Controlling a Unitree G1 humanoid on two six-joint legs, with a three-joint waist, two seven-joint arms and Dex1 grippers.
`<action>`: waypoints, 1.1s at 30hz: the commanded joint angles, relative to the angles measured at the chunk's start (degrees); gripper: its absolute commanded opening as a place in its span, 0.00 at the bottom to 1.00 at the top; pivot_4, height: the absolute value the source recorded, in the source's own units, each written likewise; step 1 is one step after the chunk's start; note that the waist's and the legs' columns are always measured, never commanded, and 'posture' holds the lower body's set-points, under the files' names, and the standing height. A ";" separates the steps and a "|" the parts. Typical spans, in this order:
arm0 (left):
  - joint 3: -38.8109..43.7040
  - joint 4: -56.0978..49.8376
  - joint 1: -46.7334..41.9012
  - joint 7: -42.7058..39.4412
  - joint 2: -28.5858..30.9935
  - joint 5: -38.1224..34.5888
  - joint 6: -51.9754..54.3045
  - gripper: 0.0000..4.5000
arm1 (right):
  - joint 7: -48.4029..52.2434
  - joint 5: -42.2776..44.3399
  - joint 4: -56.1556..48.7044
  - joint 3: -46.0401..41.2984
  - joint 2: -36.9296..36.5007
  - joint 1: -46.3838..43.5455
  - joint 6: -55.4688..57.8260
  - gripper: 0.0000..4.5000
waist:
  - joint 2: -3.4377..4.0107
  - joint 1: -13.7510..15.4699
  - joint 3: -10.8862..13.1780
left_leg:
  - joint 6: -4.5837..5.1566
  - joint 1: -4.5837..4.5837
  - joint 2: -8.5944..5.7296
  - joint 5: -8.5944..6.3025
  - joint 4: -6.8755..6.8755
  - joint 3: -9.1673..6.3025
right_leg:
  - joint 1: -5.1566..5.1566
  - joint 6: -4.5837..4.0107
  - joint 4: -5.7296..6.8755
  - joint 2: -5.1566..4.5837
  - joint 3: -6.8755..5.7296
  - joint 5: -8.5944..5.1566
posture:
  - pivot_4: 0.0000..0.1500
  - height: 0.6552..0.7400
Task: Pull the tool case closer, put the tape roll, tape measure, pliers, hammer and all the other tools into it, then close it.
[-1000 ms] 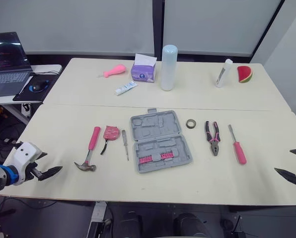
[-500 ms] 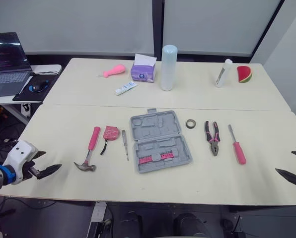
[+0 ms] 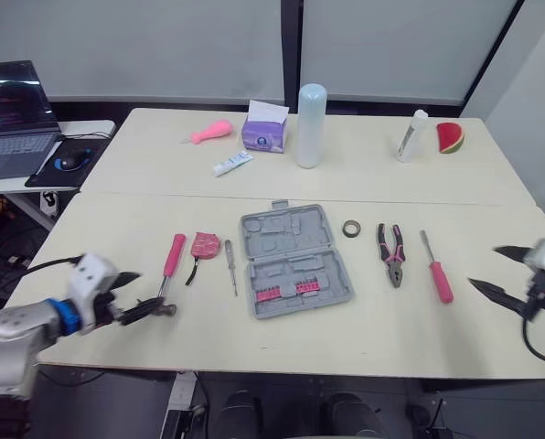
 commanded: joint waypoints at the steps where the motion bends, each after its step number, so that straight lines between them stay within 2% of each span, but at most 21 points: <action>1: -3.57 -3.75 -3.08 1.95 -0.73 1.95 2.07 0.65 | -2.42 -1.28 -2.32 6.18 0.02 -4.60 3.30 0.55 | 0.02 0.07 0.01 | 0.00 -0.04 0.00 0.00 0.13 -0.11 | 0.07 0.00 -0.04 0.02 -0.06 0.00 | 1.00 0.72; 5: -9.32 -1.88 -8.45 3.90 -2.26 6.48 2.76 0.37 | -5.44 -5.32 -0.46 15.50 0.60 -12.19 7.45 0.36 | 0.02 0.10 0.03 | 0.02 -0.07 -0.07 -0.02 0.39 -0.33 | 0.32 0.00 -0.20 0.04 -0.14 0.00 | 1.00 0.72; 10: -12.90 1.74 -13.71 6.09 -5.15 9.71 2.75 0.01 | -10.39 -7.51 -1.34 20.04 3.94 -16.95 13.15 0.14 | 0.02 0.10 0.03 | 0.01 -0.10 -0.10 -0.01 0.48 -0.42 | 0.35 0.00 -0.16 0.04 -0.21 0.00 | 1.00 0.72; 14: -14.35 1.81 -15.45 6.39 -6.93 10.37 3.69 0.00 | -14.39 -8.57 -4.03 22.81 7.73 -18.92 18.37 0.01 | 0.02 0.05 0.03 | -0.02 -0.17 -0.08 0.00 0.49 -0.45 | 0.34 0.00 -0.18 0.05 -0.23 0.00 | 1.00 0.72; 20: -16.56 3.36 -18.39 6.89 -9.37 11.23 4.56 0.00 | -16.04 -14.20 3.15 31.27 10.34 -25.79 17.63 0.00 | 0.03 0.03 0.04 | -0.02 -0.15 -0.11 0.01 0.51 -0.50 | 0.33 0.00 -0.15 0.05 -0.25 0.00 | 1.00 0.72; 26: -20.10 7.67 -22.47 7.26 -11.82 14.15 5.65 0.00 | -15.26 -19.89 18.91 39.95 16.23 -36.63 11.88 0.00 | 0.04 -0.11 0.04 | -0.03 -0.15 -0.13 0.01 0.55 -0.51 | 0.32 0.00 -0.14 0.05 -0.26 0.00 | 1.00 0.72; 33: -21.62 10.08 -24.53 8.32 -13.74 16.26 6.70 0.00 | -12.81 -22.49 35.20 43.62 23.08 -44.65 5.97 0.00 | 0.03 -0.11 0.04 | -0.04 -0.18 -0.10 0.02 0.55 -0.52 | 0.28 0.00 -0.15 0.05 -0.32 0.00 | 1.00 0.72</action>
